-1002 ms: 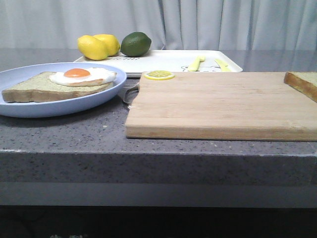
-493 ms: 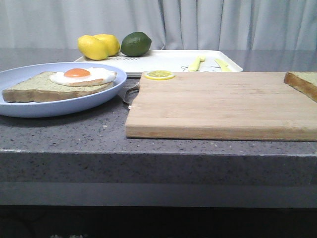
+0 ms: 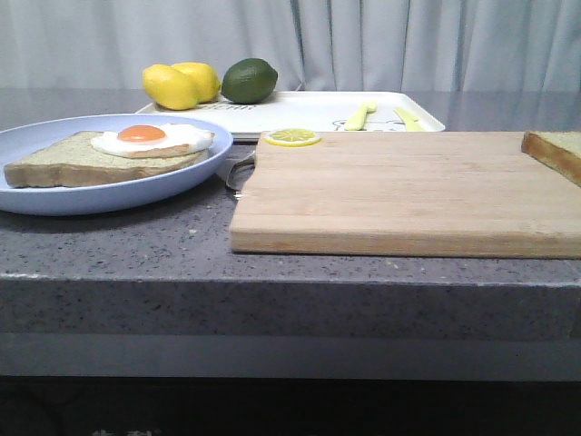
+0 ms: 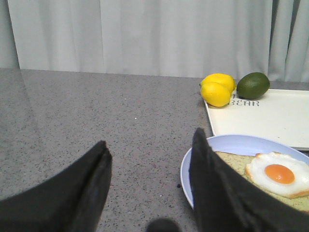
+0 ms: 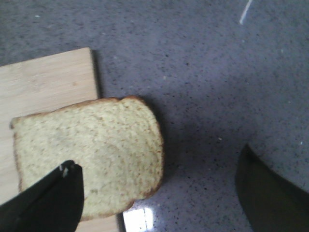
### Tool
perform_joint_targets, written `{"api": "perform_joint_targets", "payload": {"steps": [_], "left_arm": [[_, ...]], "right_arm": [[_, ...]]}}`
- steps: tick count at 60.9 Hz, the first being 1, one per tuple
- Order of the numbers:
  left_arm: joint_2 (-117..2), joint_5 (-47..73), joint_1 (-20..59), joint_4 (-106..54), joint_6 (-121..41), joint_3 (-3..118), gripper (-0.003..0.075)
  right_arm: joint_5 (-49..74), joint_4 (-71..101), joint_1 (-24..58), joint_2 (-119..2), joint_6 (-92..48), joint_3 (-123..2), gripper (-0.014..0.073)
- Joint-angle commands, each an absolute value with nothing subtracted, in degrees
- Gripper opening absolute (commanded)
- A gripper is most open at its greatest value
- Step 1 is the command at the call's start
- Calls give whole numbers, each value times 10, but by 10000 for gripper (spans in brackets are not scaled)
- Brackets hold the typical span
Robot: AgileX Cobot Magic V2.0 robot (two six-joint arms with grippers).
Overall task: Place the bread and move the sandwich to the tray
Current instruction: 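Grasp the bread slice edge with the right gripper and lift it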
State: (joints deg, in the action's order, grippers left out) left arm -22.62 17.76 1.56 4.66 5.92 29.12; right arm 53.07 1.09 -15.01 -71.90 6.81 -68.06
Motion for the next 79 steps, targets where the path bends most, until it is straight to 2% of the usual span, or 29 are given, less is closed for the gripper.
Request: {"api": "perform_joint_targets", "payload": {"steps": [1, 18, 32, 49, 53, 56, 61, 68, 79], "left_arm": [[-233, 126, 20, 43, 64, 311, 323], [-233, 126, 20, 43, 64, 311, 253], [-233, 126, 20, 43, 64, 311, 183], [-233, 125, 20, 43, 64, 311, 112], [-233, 125, 20, 43, 64, 311, 104], [-233, 125, 20, 43, 64, 311, 94], [-233, 125, 20, 43, 64, 311, 76], [-233, 125, 20, 43, 64, 311, 58], [-233, 125, 20, 43, 64, 311, 20]], "right_arm": [[508, 52, -185, -748, 55, -713, 641], [558, 290, -282, -867, -145, -737, 641], [571, 347, -275, -937, -211, -737, 641], [587, 353, -265, -949, -219, -737, 633], [600, 353, -265, -949, -219, -737, 573], [608, 354, -265, -949, -219, -737, 493], [614, 359, -265, -949, -219, -737, 241], [622, 370, -266, -948, -219, -737, -60], [637, 386, -266, -932, -218, -751, -64]]}}
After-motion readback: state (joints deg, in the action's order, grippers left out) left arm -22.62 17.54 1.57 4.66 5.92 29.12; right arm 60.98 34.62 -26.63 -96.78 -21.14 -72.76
